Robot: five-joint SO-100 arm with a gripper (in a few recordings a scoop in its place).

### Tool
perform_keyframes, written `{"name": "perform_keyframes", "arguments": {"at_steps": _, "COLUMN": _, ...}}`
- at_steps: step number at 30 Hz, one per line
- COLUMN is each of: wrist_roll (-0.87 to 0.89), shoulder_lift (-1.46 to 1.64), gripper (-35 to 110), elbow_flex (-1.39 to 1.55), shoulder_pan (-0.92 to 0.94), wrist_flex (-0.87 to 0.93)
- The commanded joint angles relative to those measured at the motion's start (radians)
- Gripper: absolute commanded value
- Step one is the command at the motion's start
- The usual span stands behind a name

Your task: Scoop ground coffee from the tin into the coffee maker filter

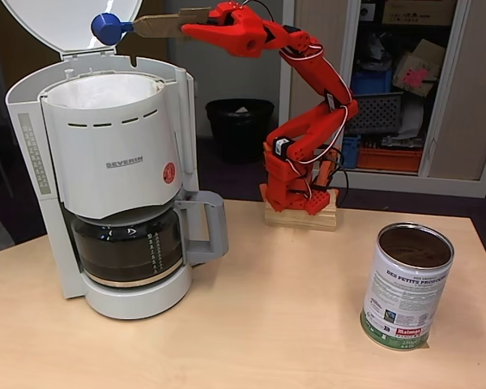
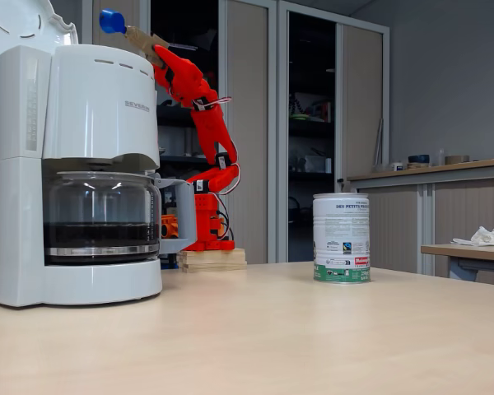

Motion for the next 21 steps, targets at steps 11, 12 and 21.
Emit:
{"name": "perform_keyframes", "arguments": {"at_steps": 11, "wrist_roll": 0.290, "shoulder_lift": 0.008, "gripper": 0, "elbow_flex": 0.129, "shoulder_pan": -0.002, "wrist_flex": -0.196}}
{"name": "perform_keyframes", "arguments": {"at_steps": 12, "wrist_roll": 0.308, "shoulder_lift": 0.003, "gripper": 0, "elbow_flex": 0.130, "shoulder_pan": -0.005, "wrist_flex": -0.206}}
{"name": "perform_keyframes", "arguments": {"at_steps": 21, "wrist_roll": 0.508, "shoulder_lift": -0.028, "gripper": 0, "elbow_flex": 0.163, "shoulder_pan": -0.034, "wrist_flex": -0.316}}
